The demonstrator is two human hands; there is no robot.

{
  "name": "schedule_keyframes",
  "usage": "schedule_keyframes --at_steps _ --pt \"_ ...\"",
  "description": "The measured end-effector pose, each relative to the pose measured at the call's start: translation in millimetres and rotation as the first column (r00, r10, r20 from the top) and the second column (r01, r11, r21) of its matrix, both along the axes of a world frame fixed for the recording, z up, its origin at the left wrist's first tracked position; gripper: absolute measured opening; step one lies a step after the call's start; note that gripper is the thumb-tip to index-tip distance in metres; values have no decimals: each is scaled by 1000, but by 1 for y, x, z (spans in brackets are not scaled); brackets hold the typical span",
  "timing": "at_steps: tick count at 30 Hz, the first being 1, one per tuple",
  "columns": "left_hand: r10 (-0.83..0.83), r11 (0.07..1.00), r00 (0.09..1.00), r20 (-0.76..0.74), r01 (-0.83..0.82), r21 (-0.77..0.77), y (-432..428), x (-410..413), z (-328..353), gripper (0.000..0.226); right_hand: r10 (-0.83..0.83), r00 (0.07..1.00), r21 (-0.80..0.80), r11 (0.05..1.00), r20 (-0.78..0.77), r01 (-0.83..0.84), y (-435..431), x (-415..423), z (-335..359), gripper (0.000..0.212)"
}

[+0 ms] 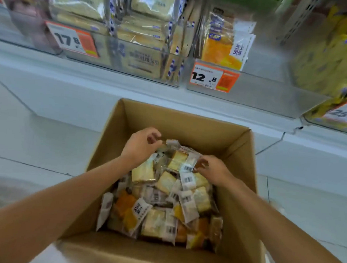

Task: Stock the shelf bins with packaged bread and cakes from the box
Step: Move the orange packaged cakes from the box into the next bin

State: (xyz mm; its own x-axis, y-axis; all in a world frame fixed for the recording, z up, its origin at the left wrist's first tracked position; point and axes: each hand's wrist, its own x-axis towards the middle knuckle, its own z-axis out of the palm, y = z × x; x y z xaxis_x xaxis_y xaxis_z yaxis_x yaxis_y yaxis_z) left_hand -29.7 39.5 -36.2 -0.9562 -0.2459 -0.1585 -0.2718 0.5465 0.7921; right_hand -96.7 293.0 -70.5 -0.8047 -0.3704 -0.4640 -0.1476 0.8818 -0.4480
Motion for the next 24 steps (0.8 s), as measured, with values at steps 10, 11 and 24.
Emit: schedule_keyframes --at_steps 10,11,24 --pt "55 993 973 224 -76 86 -22 19 -55 11 206 946 325 903 249 -282 30 59 -110 82" --pt "47 993 971 234 -72 98 -22 19 -57 13 220 957 300 915 189 -269 23 61 -108 85" --pt "106 965 935 338 -178 192 -21 25 -65 19 119 993 -40 992 -8 -119 -10 46 -104 34"
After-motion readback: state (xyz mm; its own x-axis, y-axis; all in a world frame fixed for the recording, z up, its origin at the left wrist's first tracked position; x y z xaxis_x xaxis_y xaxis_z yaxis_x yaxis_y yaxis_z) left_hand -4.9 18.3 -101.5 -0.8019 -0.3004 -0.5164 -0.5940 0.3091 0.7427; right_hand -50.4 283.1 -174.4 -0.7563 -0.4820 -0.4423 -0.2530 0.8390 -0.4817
